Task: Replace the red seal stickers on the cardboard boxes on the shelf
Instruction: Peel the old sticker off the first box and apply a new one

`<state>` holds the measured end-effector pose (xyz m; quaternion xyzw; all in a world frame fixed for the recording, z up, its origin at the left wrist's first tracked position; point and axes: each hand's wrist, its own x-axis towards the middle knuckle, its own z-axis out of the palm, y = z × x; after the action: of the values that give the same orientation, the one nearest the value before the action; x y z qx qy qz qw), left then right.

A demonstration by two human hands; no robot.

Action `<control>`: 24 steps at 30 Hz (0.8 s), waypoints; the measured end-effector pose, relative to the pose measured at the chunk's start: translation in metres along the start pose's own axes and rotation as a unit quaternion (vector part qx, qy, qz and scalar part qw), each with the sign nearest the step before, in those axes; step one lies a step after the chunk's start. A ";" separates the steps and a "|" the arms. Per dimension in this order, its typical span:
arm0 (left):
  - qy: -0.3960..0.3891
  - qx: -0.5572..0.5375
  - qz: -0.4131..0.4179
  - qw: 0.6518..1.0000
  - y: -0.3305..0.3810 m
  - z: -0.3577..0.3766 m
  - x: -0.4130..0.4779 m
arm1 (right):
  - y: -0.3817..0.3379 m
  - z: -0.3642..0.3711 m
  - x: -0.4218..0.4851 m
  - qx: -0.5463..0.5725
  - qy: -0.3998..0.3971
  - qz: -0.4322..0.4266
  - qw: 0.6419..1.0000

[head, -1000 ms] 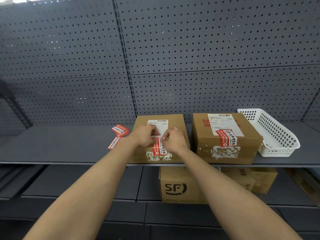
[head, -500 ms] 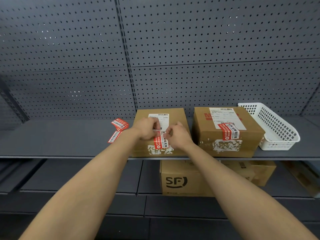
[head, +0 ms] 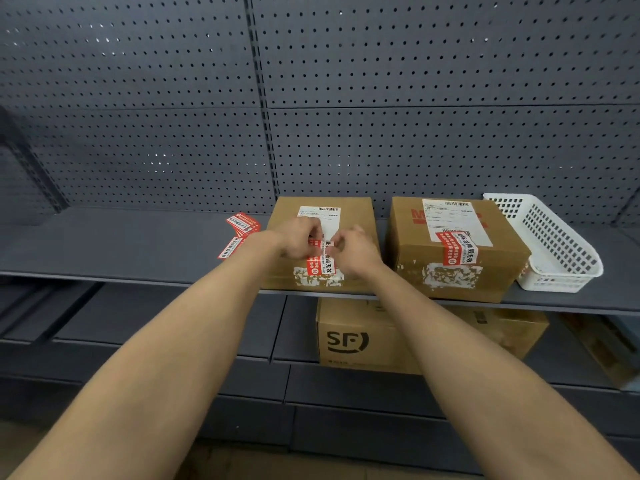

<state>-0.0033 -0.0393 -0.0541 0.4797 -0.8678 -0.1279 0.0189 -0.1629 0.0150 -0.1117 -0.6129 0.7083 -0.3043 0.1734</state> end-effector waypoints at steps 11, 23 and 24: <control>0.000 0.001 -0.006 1.000 0.002 0.003 -0.001 | -0.001 -0.002 -0.003 -0.005 -0.001 -0.009 1.000; -0.027 -0.036 -0.001 0.999 0.003 -0.002 0.000 | 0.000 -0.018 -0.012 -0.033 -0.034 -0.064 0.997; -0.033 -0.046 0.000 0.998 0.001 -0.002 0.000 | -0.002 -0.019 -0.013 -0.037 -0.034 -0.065 0.997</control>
<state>-0.0036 -0.0391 -0.0515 0.4735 -0.8614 -0.1833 0.0122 -0.1705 0.0318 -0.0979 -0.6736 0.6715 -0.2675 0.1542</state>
